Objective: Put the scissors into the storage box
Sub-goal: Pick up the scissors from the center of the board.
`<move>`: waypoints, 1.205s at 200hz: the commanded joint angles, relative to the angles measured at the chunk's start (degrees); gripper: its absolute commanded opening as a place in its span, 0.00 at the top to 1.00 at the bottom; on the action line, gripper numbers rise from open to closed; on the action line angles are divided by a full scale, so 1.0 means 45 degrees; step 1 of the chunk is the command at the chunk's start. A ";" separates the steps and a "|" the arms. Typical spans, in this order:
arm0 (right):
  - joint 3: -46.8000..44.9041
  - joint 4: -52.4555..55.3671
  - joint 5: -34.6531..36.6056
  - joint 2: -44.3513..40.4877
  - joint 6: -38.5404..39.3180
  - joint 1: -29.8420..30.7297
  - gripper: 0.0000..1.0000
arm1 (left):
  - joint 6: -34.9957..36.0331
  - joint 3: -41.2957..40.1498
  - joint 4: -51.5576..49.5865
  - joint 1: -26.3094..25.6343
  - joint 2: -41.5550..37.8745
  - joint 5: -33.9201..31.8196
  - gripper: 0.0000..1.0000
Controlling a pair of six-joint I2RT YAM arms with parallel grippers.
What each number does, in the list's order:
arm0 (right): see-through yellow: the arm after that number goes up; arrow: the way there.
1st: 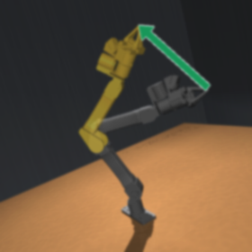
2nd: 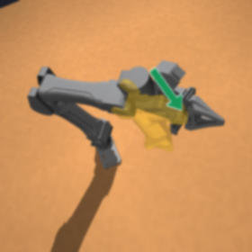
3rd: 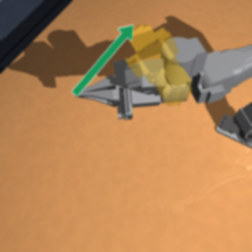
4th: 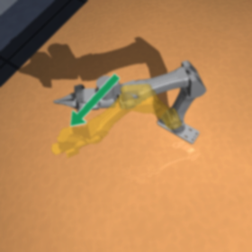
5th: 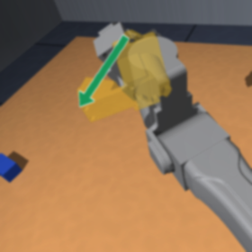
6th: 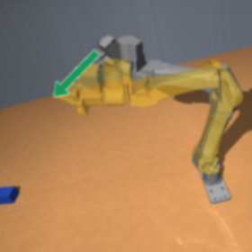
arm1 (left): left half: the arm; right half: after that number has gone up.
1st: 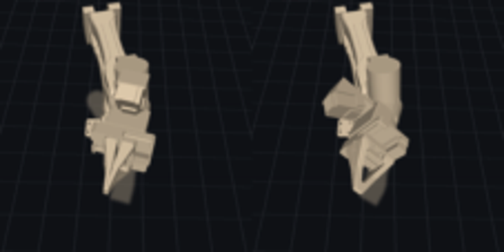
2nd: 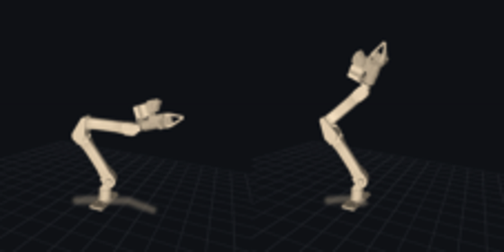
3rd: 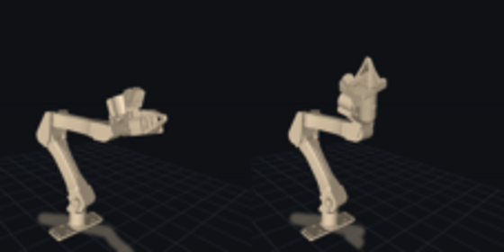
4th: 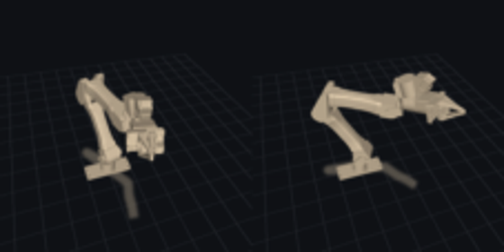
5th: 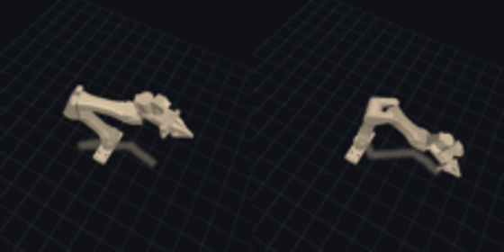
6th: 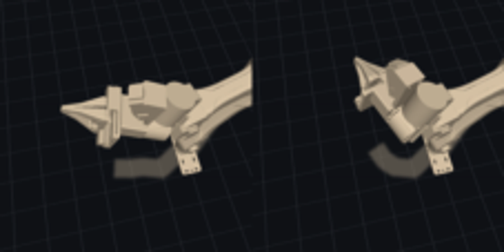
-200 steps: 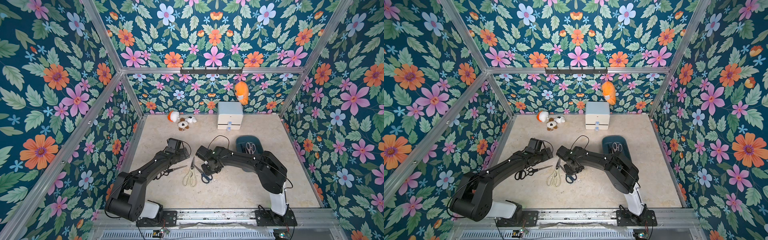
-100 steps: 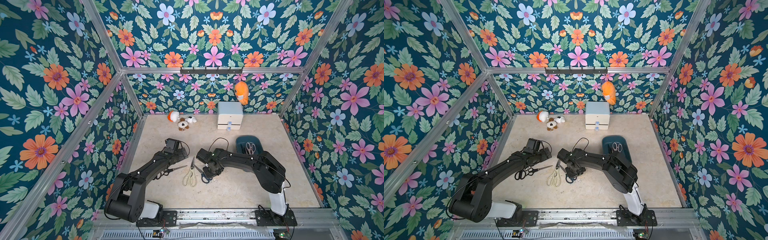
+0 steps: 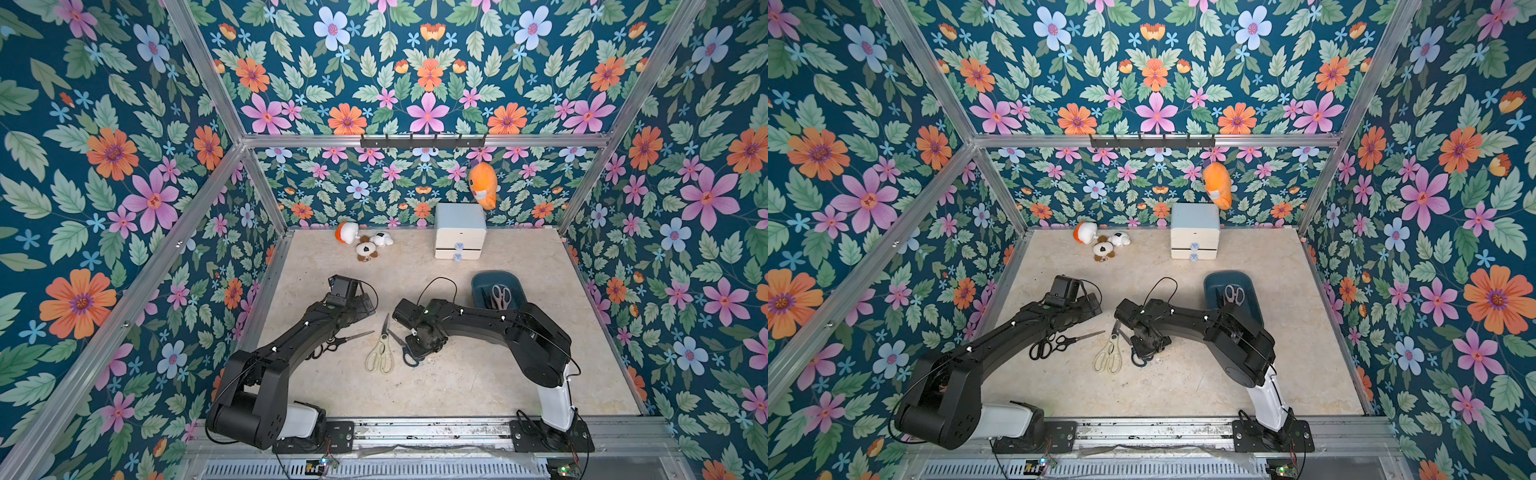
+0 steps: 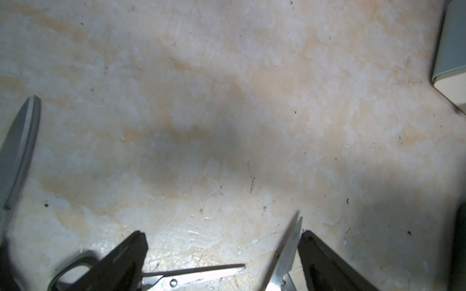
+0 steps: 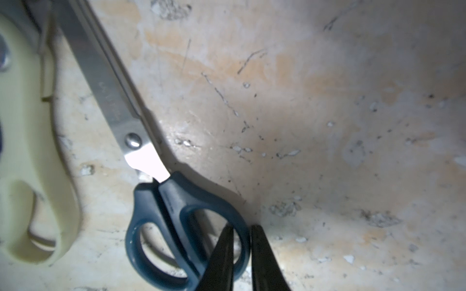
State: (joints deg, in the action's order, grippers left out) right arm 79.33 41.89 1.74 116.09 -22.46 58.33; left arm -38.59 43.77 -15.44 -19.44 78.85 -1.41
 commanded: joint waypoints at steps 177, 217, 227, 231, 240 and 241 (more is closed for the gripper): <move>-0.0202 0.0587 0.1252 -0.1376 0.0014 -0.0370 1.00 | 0.0138 0.0551 0.0177 0.0004 0.0631 0.0139 0.01; -0.0848 0.0455 0.1350 -0.2190 -0.0118 -0.1087 1.00 | 0.0162 0.0943 0.0336 0.0020 0.0967 0.0118 0.02; -0.1106 0.0438 0.1443 -0.2482 -0.0117 -0.1276 1.00 | 0.0160 0.1042 0.0382 0.0006 0.1078 0.0153 0.02; -0.1192 0.0450 0.1464 -0.2587 -0.0109 -0.1369 1.00 | 0.0142 0.1085 0.0406 0.0013 0.1121 0.0174 0.02; -0.1374 0.0492 0.1535 -0.2844 -0.0112 -0.1570 1.00 | 0.0146 0.1195 0.0422 0.0018 0.1224 0.0215 0.02; -0.1396 0.0504 0.1541 -0.2886 -0.0110 -0.1592 1.00 | 0.0142 0.1203 0.0423 0.0021 0.1236 0.0235 0.02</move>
State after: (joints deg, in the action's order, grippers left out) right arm 74.70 43.11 6.55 105.65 -22.83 52.80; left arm -38.52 48.14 -14.70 -19.46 83.57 -0.84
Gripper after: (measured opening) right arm 0.087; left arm 0.984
